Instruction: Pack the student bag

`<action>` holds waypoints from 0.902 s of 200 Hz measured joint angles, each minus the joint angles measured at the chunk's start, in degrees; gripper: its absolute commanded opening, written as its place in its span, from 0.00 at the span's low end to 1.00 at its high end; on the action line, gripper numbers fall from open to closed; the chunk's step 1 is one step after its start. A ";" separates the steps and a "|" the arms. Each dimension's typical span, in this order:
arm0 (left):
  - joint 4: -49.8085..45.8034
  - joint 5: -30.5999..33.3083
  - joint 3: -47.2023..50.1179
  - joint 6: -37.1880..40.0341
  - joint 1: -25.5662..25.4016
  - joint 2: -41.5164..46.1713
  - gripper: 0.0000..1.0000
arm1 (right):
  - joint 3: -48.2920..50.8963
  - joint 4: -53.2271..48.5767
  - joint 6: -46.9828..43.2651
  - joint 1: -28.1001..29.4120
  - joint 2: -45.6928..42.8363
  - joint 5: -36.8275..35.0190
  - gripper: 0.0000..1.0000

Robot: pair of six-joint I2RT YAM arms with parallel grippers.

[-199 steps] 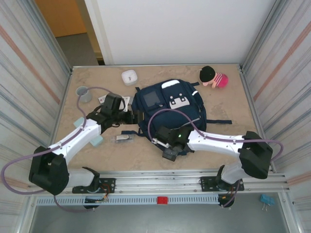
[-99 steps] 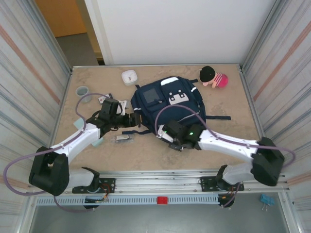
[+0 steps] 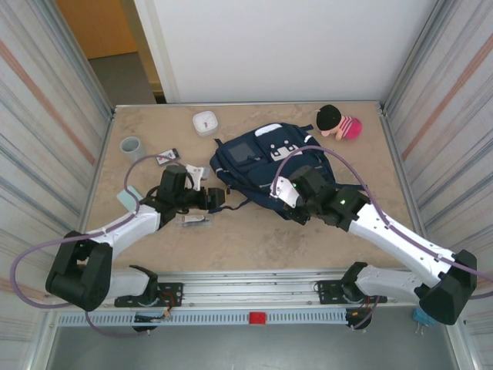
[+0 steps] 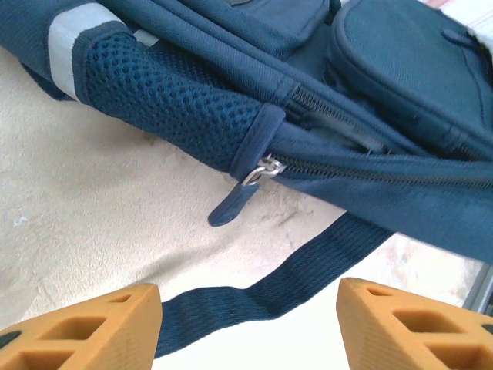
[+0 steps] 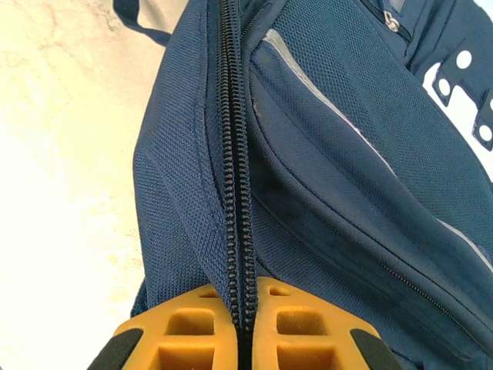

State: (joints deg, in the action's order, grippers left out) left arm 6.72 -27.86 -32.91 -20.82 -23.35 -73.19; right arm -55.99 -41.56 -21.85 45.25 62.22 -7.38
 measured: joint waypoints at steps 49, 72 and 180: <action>12.81 0.39 2.80 9.55 -2.27 -6.67 0.53 | -1.38 -0.81 -0.94 -1.09 -0.02 2.05 0.00; 15.30 0.33 0.33 12.68 -2.95 -12.57 0.45 | -1.38 -0.79 -0.94 -1.68 -0.02 2.97 0.00; 20.13 -2.86 -2.14 20.85 -5.95 -15.19 0.00 | -1.38 -0.50 1.88 -5.42 -0.02 5.18 0.00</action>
State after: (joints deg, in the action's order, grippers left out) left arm 26.85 -30.72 -35.05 0.03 -29.30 -88.38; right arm -57.36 -42.06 -19.97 39.83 62.19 -2.20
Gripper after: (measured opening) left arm 0.070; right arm 0.082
